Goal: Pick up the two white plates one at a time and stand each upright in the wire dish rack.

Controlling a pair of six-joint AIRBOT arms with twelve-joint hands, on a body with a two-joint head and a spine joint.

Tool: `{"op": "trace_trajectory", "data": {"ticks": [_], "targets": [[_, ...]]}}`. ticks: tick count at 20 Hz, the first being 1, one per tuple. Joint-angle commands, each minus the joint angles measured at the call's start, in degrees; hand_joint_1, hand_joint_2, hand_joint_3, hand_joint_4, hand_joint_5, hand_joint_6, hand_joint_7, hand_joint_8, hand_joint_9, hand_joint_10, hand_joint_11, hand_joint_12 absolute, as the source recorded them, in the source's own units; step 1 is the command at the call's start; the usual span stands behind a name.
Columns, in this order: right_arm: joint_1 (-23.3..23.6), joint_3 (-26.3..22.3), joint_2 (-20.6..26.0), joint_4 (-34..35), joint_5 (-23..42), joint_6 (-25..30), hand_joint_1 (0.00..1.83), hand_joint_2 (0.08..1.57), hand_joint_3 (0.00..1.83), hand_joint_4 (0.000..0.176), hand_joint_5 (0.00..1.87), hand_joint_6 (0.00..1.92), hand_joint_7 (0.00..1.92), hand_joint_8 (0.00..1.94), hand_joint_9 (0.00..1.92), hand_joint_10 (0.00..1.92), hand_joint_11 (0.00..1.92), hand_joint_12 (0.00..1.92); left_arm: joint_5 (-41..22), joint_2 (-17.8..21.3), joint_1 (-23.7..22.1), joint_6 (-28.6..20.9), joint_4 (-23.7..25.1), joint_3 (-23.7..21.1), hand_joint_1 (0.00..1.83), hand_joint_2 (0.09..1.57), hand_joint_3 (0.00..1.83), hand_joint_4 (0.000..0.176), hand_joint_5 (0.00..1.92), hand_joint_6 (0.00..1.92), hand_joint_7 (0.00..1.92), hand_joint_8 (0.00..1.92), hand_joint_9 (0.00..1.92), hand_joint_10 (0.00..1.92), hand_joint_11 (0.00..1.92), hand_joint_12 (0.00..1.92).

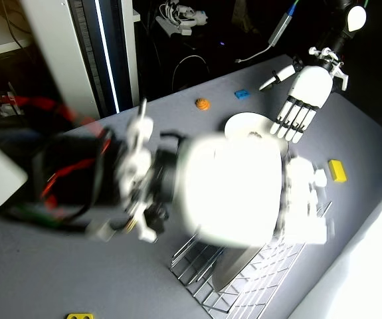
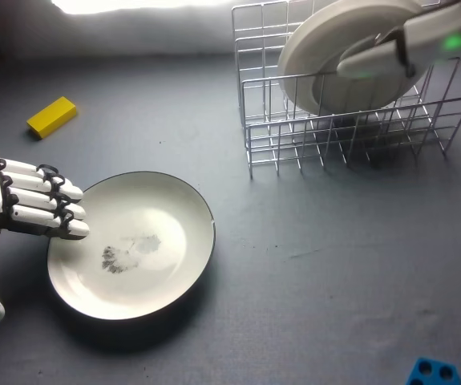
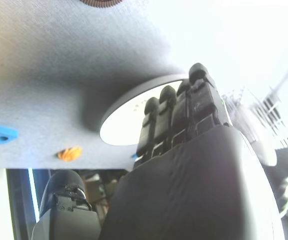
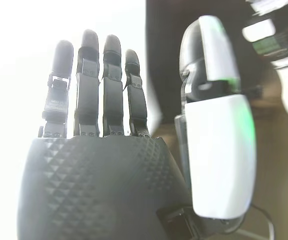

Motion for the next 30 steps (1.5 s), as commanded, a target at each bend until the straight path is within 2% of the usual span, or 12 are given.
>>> {"op": "trace_trajectory", "data": {"ticks": [1, 3, 4, 6, 8, 10, 12, 15, 16, 17, 23, 30], "targets": [[0.93, -0.19, 0.74, 3.24, 3.88, -1.16, 0.97, 1.04, 0.00, 0.000, 0.40, 0.00, 0.45, 0.00, 0.43, 0.00, 0.00, 1.17, -1.17, -0.21, 0.11, -0.14, -1.93, 0.33, 0.00, 1.03, 0.00, 0.000, 0.07, 0.00, 0.06, 0.00, 0.03, 0.00, 0.00, 0.09], [0.68, -7.32, 1.72, 4.31, -0.25, -21.63, 0.88, 1.05, 0.00, 0.000, 0.26, 0.00, 0.29, 0.00, 0.27, 0.00, 0.00, 0.92, -1.18, -0.33, 0.64, -0.17, -1.94, 0.30, 0.00, 1.02, 0.00, 0.000, 0.08, 0.00, 0.06, 0.00, 0.03, 0.00, 0.00, 0.09], [0.10, -9.12, 1.79, 5.71, -0.88, -26.27, 0.88, 1.04, 0.00, 0.000, 0.13, 0.00, 0.12, 0.00, 0.10, 0.01, 0.00, 0.54, -1.18, -0.38, 0.92, -0.17, -1.94, 0.28, 0.00, 1.03, 0.00, 0.000, 0.08, 0.00, 0.07, 0.00, 0.04, 0.00, 0.00, 0.12], [-1.51, -12.48, 1.75, 7.97, -1.06, -34.21, 0.80, 1.02, 0.00, 0.000, 0.00, 0.00, 0.00, 0.00, 0.00, 0.00, 0.00, 0.06, -1.19, -0.60, 1.76, -0.28, -2.07, 0.31, 0.00, 1.02, 0.00, 0.000, 0.07, 0.00, 0.06, 0.00, 0.04, 0.00, 0.00, 0.10], [-2.95, -15.57, 1.42, 11.34, -1.27, -43.04, 0.80, 0.96, 0.00, 0.000, 0.00, 0.00, 0.00, 0.00, 0.00, 0.00, 0.00, 0.00, -1.33, -0.85, 2.67, -0.41, -2.48, 0.33, 0.00, 1.03, 0.00, 0.000, 0.07, 0.00, 0.06, 0.00, 0.03, 0.00, 0.00, 0.09], [-4.19, -16.88, 0.07, 13.95, -2.64, -48.03, 0.79, 0.95, 0.00, 0.000, 0.00, 0.00, 0.00, 0.00, 0.00, 0.00, 0.00, 0.00, -1.48, -1.01, 4.00, -0.52, -3.36, 0.37, 0.00, 1.03, 0.00, 0.000, 0.07, 0.01, 0.06, 0.01, 0.03, 0.01, 0.02, 0.03], [-4.89, -16.87, -1.50, 16.60, -5.62, -49.01, 0.86, 0.92, 0.00, 0.000, 0.00, 0.00, 0.00, 0.00, 0.00, 0.00, 0.00, 0.00, -1.54, -1.39, 5.23, -0.84, -3.79, 0.57, 0.00, 1.03, 0.00, 0.000, 0.07, 0.01, 0.06, 0.01, 0.04, 0.01, 0.03, 0.04], [-6.00, -16.66, -4.05, 18.07, -6.82, -53.42, 0.83, 0.92, 0.00, 0.000, 0.00, 0.00, 0.00, 0.00, 0.00, 0.00, 0.00, 0.00, -1.56, -1.67, 6.45, -1.15, -4.06, 0.65, 0.00, 1.04, 0.00, 0.000, 0.07, 0.01, 0.06, 0.01, 0.04, 0.01, 0.02, 0.04], [-6.26, -16.37, -5.02, 18.08, -7.35, -53.85, 0.85, 0.92, 0.00, 0.000, 0.00, 0.00, 0.00, 0.00, 0.00, 0.00, 0.00, 0.00, -1.56, -1.71, 6.56, -1.16, -4.16, 0.65, 0.00, 1.04, 0.00, 0.000, 0.08, 0.00, 0.07, 0.00, 0.05, 0.00, 0.00, 0.13], [-6.37, -15.93, -6.19, 18.08, -7.90, -54.09, 0.88, 0.91, 0.00, 0.000, 0.00, 0.00, 0.00, 0.00, 0.00, 0.00, 0.00, 0.00, -1.56, -1.71, 6.65, -1.16, -4.35, 0.65, 0.00, 1.04, 0.00, 0.000, 0.07, 0.00, 0.07, 0.00, 0.05, 0.00, 0.00, 0.13], [-6.95, -11.64, -13.89, 18.06, -11.46, -56.91, 0.95, 0.89, 0.00, 0.000, 0.00, 0.00, 0.00, 0.00, 0.00, 0.00, 0.00, 0.00, -1.63, -1.74, 6.65, -1.16, -4.54, 0.70, 0.00, 1.04, 0.00, 0.000, 0.07, 0.00, 0.06, 0.00, 0.03, 0.00, 0.00, 0.07], [-7.90, -5.84, -22.34, 18.05, -15.01, -56.98, 0.94, 0.88, 0.00, 0.000, 0.00, 0.00, 0.00, 0.00, 0.00, 0.00, 0.00, 0.00, -1.70, -1.94, 6.65, -1.17, -4.83, 0.95, 0.00, 1.04, 0.00, 0.000, 0.08, 0.01, 0.07, 0.02, 0.04, 0.01, 0.03, 0.03]]}}
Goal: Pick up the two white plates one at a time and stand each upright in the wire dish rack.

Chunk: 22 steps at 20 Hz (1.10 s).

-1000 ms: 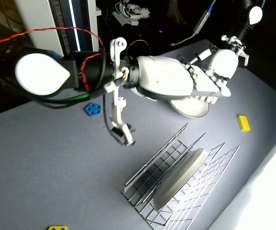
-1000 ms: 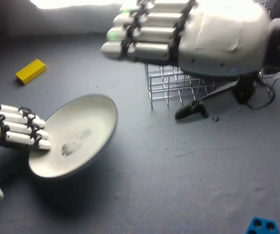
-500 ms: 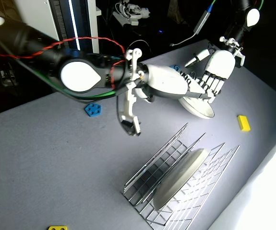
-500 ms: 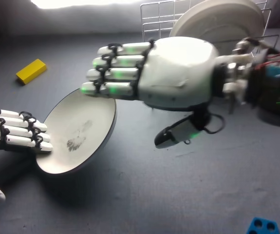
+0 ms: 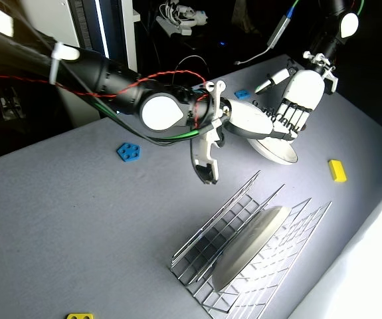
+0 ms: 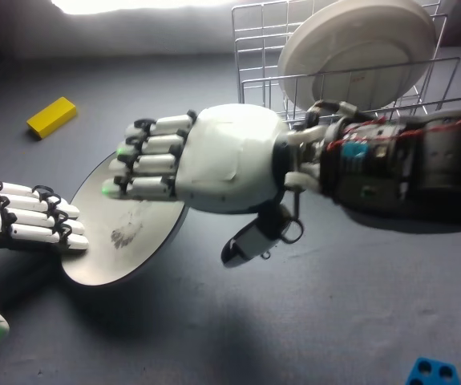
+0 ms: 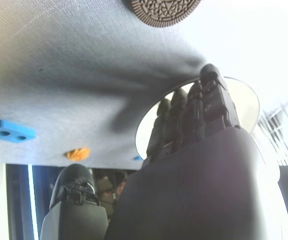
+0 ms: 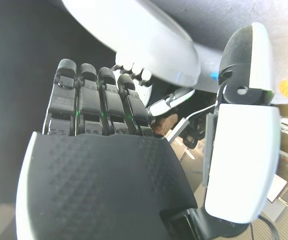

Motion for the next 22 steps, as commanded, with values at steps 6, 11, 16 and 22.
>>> {"op": "trace_trajectory", "data": {"ticks": [6, 11, 16, 22], "targets": [[-0.49, 4.76, -4.61, 0.73, 5.53, -0.15, 0.91, 0.89, 0.00, 0.000, 0.00, 0.00, 0.00, 0.00, 0.00, 0.00, 0.00, 0.00, -1.53, -0.68, 0.28, -0.36, -0.56, 0.59, 0.00, 1.04, 0.00, 0.000, 0.07, 0.01, 0.06, 0.01, 0.04, 0.01, 0.03, 0.03], [0.12, 7.51, -6.95, 0.74, 5.71, -0.15, 0.93, 0.85, 0.00, 0.000, 0.00, 0.00, 0.00, 0.00, 0.00, 0.00, 0.00, 0.00, -1.53, -0.84, 0.27, -0.45, -0.56, 0.82, 0.00, 1.05, 0.00, 0.000, 0.07, 0.00, 0.06, 0.01, 0.03, 0.00, 0.01, 0.03], [1.34, 8.71, -8.93, 0.74, 5.85, -0.18, 1.01, 0.85, 0.00, 0.000, 0.00, 0.00, 0.00, 0.00, 0.00, 0.00, 0.05, 0.03, -1.53, -1.05, 0.27, -0.46, -0.57, 1.04, 0.00, 1.04, 0.00, 0.000, 0.06, 0.00, 0.05, 0.00, 0.01, 0.00, 0.01, 0.01], [2.41, 10.85, -10.69, 0.74, 6.00, -1.66, 1.08, 0.99, 0.02, 0.000, 0.23, 0.03, 0.22, 0.02, 0.20, 0.04, 0.00, 1.03, -1.53, -1.08, 0.27, -0.57, -0.62, 1.14, 0.00, 1.03, 0.00, 0.000, 0.06, 0.00, 0.04, 0.00, 0.01, 0.00, 0.01, 0.02]]}}
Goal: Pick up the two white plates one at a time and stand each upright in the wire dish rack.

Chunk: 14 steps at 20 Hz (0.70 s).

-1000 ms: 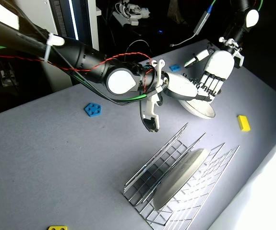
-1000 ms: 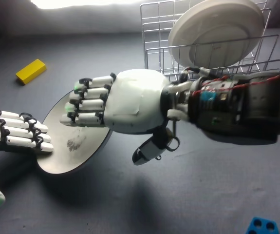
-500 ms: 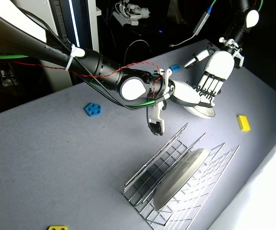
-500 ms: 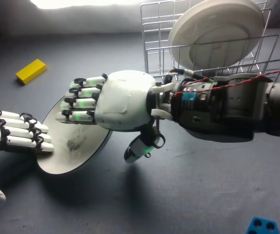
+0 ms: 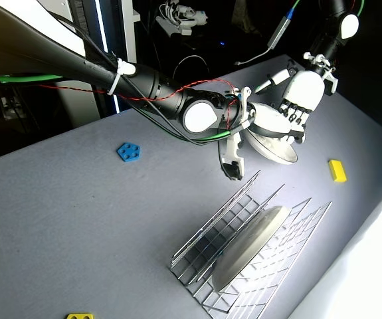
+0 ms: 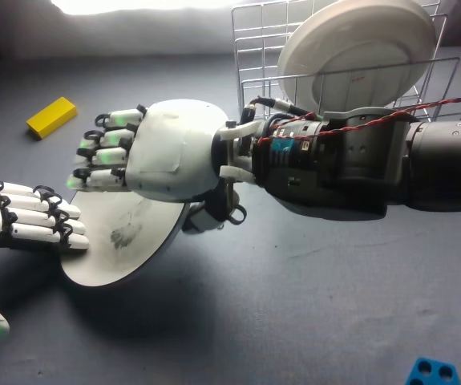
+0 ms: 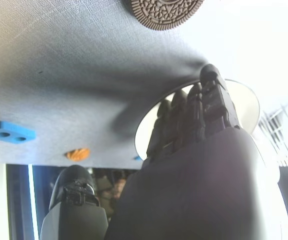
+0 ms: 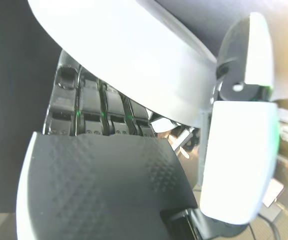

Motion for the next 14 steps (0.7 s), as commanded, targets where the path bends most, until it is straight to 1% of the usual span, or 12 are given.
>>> {"op": "trace_trajectory", "data": {"ticks": [1, 3, 4, 5, 6, 8, 9, 10, 11, 12, 13, 14], "targets": [[0.89, -0.04, -0.12, 0.69, 6.07, -0.19, 1.06, 1.01, 0.01, 0.000, 0.29, 0.02, 0.27, 0.01, 0.26, 0.04, 0.00, 1.14, -0.92, -0.48, 0.27, -0.37, -0.65, 0.14, 0.00, 1.03, 0.00, 0.000, 0.06, 0.00, 0.05, 0.00, 0.02, 0.01, 0.02, 0.02], [0.91, -0.05, -0.12, 0.69, 6.08, -0.19, 1.12, 1.06, 0.01, 0.000, 0.37, 0.02, 0.38, 0.01, 0.37, 0.05, 0.00, 1.30, -0.93, -0.48, 0.27, -0.38, -0.66, 0.14, 0.00, 1.04, 0.00, 0.000, 0.08, 0.01, 0.06, 0.01, 0.03, 0.01, 0.03, 0.03], [0.91, -0.05, -0.10, 0.70, 6.09, -0.19, 1.15, 1.06, 0.00, 0.000, 0.44, 0.02, 0.47, 0.02, 0.45, 0.06, 0.07, 1.34, -0.93, -0.48, 0.27, -0.40, -0.67, 0.14, 0.00, 1.04, 0.00, 0.000, 0.07, 0.01, 0.06, 0.01, 0.03, 0.01, 0.02, 0.03], [0.87, -0.05, -0.08, 0.70, 6.09, -0.19, 1.20, 1.03, 0.00, 0.000, 0.56, 0.05, 0.60, 0.04, 0.57, 0.10, 0.21, 1.33, -0.93, -0.48, 0.27, -0.42, -0.69, 0.17, 0.00, 1.04, 0.00, 0.000, 0.06, 0.00, 0.05, 0.00, 0.02, 0.00, 0.01, 0.03], [0.77, -0.06, -0.07, 0.70, 6.09, -0.18, 1.23, 1.03, 0.00, 0.000, 0.67, 0.05, 0.71, 0.03, 0.69, 0.11, 0.31, 1.32, -0.93, -0.48, 0.27, -0.43, -0.69, 0.19, 0.00, 1.04, 0.00, 0.000, 0.07, 0.00, 0.05, 0.00, 0.02, 0.00, 0.01, 0.03], [0.70, -0.07, -0.01, 0.84, 6.14, -0.16, 1.25, 1.05, 0.00, 0.000, 0.83, 0.07, 0.88, 0.05, 0.88, 0.15, 0.53, 1.23, -0.93, -0.48, 0.27, -0.44, -0.71, 0.19, 0.00, 1.04, 0.00, 0.000, 0.07, 0.00, 0.06, 0.00, 0.03, 0.00, 0.01, 0.03], [0.71, -0.08, 0.07, 1.08, 6.24, -0.14, 1.25, 1.06, 0.00, 0.000, 0.86, 0.06, 0.91, 0.03, 0.91, 0.14, 0.57, 1.20, -0.93, -0.48, 0.27, -0.44, -0.71, 0.19, 0.00, 1.04, 0.00, 0.000, 0.07, 0.00, 0.05, 0.00, 0.02, 0.00, 0.01, 0.03], [0.71, -0.09, 0.09, 1.09, 6.26, -0.12, 1.35, 1.10, 0.00, 0.000, 0.88, 0.87, 0.97, 0.71, 0.95, 0.95, 0.70, 1.21, -0.93, -0.48, 0.27, -0.44, -0.71, 0.19, 0.00, 1.03, 0.00, 0.000, 0.07, 0.00, 0.05, 0.00, 0.02, 0.00, 0.00, 0.03], [0.73, -0.10, 0.16, 1.11, 6.29, -0.08, 1.35, 1.10, 0.00, 0.000, 0.88, 0.87, 0.97, 0.71, 0.95, 0.95, 0.70, 1.21, -0.93, -0.48, 0.27, -0.44, -0.71, 0.19, 0.00, 1.03, 0.00, 0.000, 0.07, 0.00, 0.05, 0.00, 0.02, 0.00, 0.00, 0.03], [0.74, -0.17, 0.29, 1.19, 6.29, -0.03, 1.38, 1.09, 0.00, 0.000, 0.99, 0.91, 0.99, 0.95, 1.01, 1.05, 0.86, 1.15, -0.93, -0.48, 0.27, -0.44, -0.71, 0.18, 0.00, 1.04, 0.00, 0.000, 0.05, 0.00, 0.04, 0.00, 0.01, 0.00, 0.00, 0.01], [0.74, -0.26, 0.41, 1.33, 6.29, 0.01, 1.38, 1.09, 0.00, 0.000, 0.99, 0.91, 1.00, 0.95, 1.01, 1.05, 0.87, 1.15, -0.93, -0.48, 0.27, -0.44, -0.71, 0.18, 0.00, 1.04, 0.00, 0.000, 0.05, 0.00, 0.04, 0.00, 0.01, 0.00, 0.00, 0.01], [0.74, -0.49, 0.67, 1.62, 6.29, 0.01, 1.38, 1.08, 0.00, 0.000, 0.98, 0.94, 1.02, 0.89, 1.01, 1.05, 0.88, 1.13, -0.93, -0.48, 0.27, -0.44, -0.71, 0.18, 0.00, 1.04, 0.00, 0.000, 0.04, 0.00, 0.03, 0.00, 0.00, 0.00, 0.00, 0.00]]}}
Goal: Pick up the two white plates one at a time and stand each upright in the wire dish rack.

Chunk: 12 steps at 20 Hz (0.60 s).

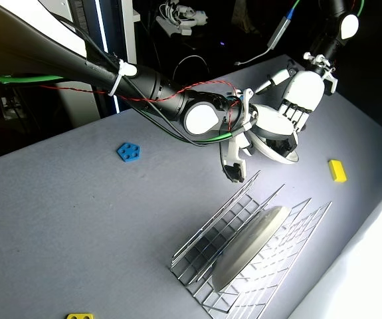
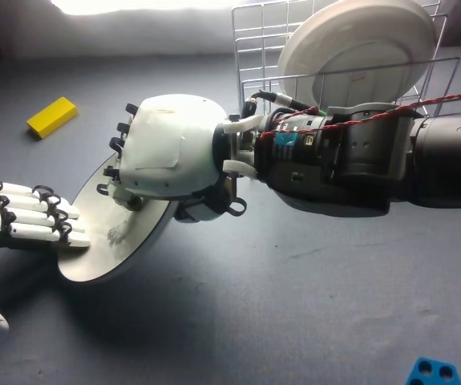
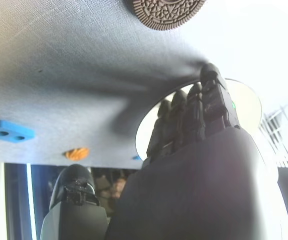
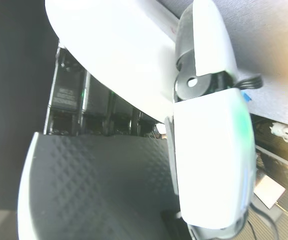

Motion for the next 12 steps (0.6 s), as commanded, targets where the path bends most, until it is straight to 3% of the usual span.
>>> {"op": "trace_trajectory", "data": {"ticks": [1, 6, 12], "targets": [[0.54, -0.52, 0.62, 1.22, 4.21, 0.10, 1.38, 1.09, 0.00, 0.000, 0.95, 0.98, 1.01, 0.90, 1.00, 1.08, 0.87, 1.14, -0.93, -0.43, 0.27, 0.00, -0.73, 0.02, 0.00, 1.03, 0.00, 0.000, 0.06, 0.01, 0.04, 0.01, 0.01, 0.00, 0.00, 0.00], [1.55, -5.15, 3.56, 1.24, 4.10, 1.36, 1.38, 1.10, 0.00, 0.000, 0.91, 1.02, 0.99, 0.95, 1.00, 1.08, 0.88, 1.13, -1.45, -0.19, -1.33, -1.03, -1.21, 0.17, 0.00, 1.04, 0.00, 0.000, 0.06, 0.00, 0.04, 0.01, 0.01, 0.00, 0.01, 0.00], [4.32, -11.30, 8.78, 1.29, 1.00, 7.13, 1.38, 1.09, 0.00, 0.000, 0.95, 0.98, 1.02, 0.88, 1.01, 1.05, 0.87, 1.12, -3.43, 2.65, -12.44, -1.92, -2.23, -0.89, 0.00, 1.03, 0.00, 0.000, 0.06, 0.00, 0.05, 0.01, 0.02, 0.01, 0.02, 0.01]]}}
